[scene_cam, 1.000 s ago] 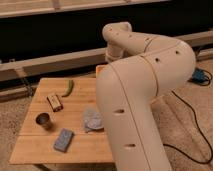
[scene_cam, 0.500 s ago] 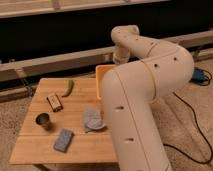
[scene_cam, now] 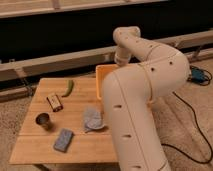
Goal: Stack cups into tray
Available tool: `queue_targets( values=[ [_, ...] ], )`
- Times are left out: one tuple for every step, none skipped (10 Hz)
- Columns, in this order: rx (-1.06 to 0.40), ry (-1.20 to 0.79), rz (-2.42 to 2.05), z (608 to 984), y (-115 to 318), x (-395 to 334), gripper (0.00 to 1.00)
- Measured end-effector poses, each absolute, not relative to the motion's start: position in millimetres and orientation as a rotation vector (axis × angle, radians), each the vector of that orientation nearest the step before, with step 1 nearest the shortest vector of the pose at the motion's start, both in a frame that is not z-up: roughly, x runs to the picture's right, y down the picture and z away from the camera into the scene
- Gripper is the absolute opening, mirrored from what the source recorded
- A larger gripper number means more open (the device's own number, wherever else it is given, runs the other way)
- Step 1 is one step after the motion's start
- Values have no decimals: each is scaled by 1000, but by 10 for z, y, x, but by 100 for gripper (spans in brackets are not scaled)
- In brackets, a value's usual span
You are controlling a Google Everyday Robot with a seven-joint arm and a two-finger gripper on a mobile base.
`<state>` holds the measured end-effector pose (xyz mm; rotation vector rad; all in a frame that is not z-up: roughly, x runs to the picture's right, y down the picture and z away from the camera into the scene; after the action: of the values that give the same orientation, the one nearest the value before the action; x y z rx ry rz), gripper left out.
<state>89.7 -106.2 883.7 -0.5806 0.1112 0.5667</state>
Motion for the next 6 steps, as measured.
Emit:
queue_targets(
  values=[
    [-590,113,560,8864,-1023,893,68],
    [-597,114,551,8880,-995,877,77],
    [-602,116,545,8884,-972,867,78],
    [-606,119,537,8887,-949,853,78],
    [-606,131,521,8868,-927,848,78],
    [-589,140,506,8833,-920,838,78]
  ],
)
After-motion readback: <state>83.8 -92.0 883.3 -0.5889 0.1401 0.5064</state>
